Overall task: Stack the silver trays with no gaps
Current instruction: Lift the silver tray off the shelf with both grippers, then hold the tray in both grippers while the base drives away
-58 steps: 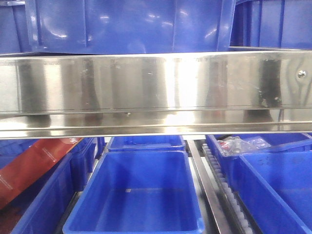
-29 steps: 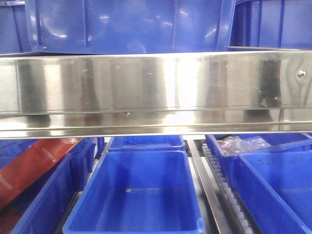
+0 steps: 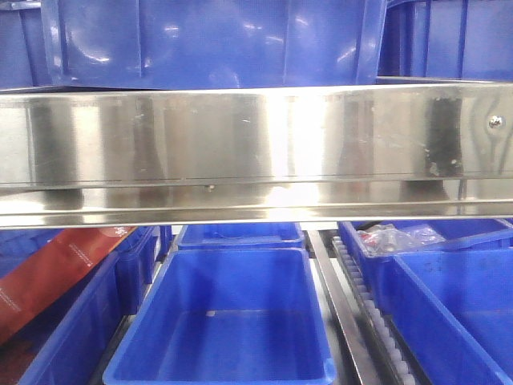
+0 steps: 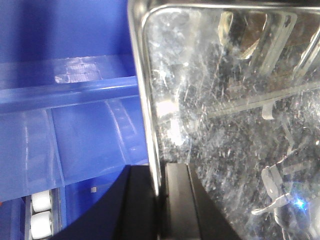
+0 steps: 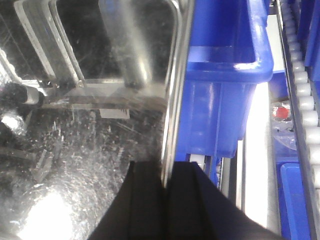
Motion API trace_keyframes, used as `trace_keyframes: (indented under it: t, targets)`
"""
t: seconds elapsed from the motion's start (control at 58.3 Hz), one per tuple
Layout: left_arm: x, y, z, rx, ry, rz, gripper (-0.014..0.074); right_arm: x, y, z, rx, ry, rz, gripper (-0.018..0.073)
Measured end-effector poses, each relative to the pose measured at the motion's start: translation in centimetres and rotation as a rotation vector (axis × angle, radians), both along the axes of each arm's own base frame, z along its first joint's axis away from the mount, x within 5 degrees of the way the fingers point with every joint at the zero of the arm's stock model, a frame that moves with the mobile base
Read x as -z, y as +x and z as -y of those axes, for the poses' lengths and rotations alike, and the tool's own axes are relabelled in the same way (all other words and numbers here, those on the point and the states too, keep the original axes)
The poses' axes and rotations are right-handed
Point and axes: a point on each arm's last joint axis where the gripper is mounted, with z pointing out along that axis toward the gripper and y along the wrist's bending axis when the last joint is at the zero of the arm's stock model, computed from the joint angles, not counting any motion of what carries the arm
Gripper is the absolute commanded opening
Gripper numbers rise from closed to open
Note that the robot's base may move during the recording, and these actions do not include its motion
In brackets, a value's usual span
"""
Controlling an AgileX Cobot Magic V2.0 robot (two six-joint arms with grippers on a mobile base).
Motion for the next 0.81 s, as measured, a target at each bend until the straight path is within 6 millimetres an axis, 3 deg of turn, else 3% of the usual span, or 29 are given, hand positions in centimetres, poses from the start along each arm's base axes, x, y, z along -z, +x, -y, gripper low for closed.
trace_keyframes:
  t: [0.806]
  targets:
    - [-0.06,0.02,0.02,0.001,-0.004,0.006,-0.0017,-0.03,0.04,0.08,0.003,-0.003,0.005,-0.0080]
